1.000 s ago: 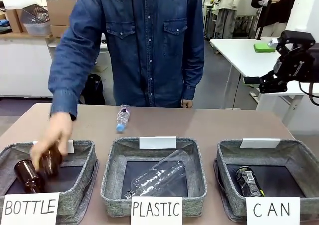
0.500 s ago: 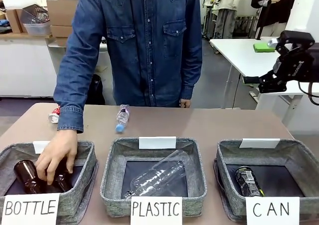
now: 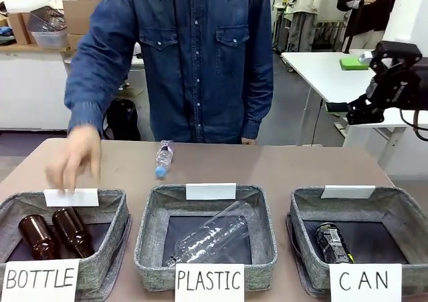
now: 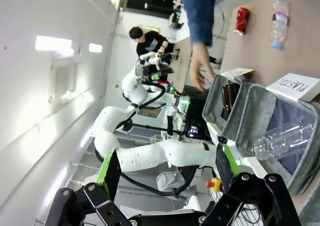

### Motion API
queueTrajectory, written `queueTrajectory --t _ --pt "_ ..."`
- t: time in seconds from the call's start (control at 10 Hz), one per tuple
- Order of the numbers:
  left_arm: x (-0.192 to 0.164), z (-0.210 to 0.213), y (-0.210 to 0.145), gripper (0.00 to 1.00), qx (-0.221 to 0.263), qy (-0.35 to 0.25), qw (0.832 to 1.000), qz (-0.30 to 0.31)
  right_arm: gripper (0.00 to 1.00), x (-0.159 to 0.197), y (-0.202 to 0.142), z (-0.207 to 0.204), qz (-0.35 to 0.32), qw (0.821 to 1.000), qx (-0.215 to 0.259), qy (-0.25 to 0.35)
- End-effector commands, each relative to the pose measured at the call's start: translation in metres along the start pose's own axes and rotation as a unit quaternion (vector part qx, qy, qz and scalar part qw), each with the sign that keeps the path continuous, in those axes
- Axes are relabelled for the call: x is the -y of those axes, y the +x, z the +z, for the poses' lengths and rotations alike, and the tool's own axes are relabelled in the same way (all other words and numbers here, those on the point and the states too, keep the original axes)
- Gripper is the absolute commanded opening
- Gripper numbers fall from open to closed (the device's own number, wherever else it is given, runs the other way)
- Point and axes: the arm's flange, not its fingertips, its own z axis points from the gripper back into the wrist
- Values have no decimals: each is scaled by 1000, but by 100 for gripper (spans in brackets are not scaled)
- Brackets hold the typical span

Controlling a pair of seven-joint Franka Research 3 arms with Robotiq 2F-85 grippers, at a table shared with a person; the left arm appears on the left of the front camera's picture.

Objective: Sort the can waste into the basket.
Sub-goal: Pick up the can waste from the table and place it in the right Fabric basket.

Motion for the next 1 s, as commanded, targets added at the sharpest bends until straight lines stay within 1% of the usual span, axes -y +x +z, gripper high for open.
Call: queueTrajectory --t 0.0,0.2,0.3,0.4,0.5,0.6,0.7,0.8,0.9 --pt "3 -38 56 100 -90 61 994 -8 100 -1 0 1 8 1000 -4 0" --pt "-8 -87 108 100 -134 118 984 23 100 -1 0 1 8 1000 -4 0" --pt "-14 -116 130 100 -127 191 972 40 100 -1 0 1 8 1000 -4 0" --pt "-19 -150 153 100 -126 271 953 56 100 -1 0 1 8 1000 -4 0" --pt "-25 -178 173 100 -127 324 935 65 100 -1 0 1 8 1000 -4 0" --pt "-35 -204 192 100 -124 383 912 77 100 -1 0 1 8 1000 -4 0" --pt "-48 -229 210 100 -143 378 912 69 100 -1 0 1 8 1000 -4 0" --pt "-66 -252 225 100 -151 409 898 62 100 -1 0 1 8 1000 -4 0" --pt "-87 -269 237 100 -161 412 895 51 100 -1 0 1 8 1000 -4 0"
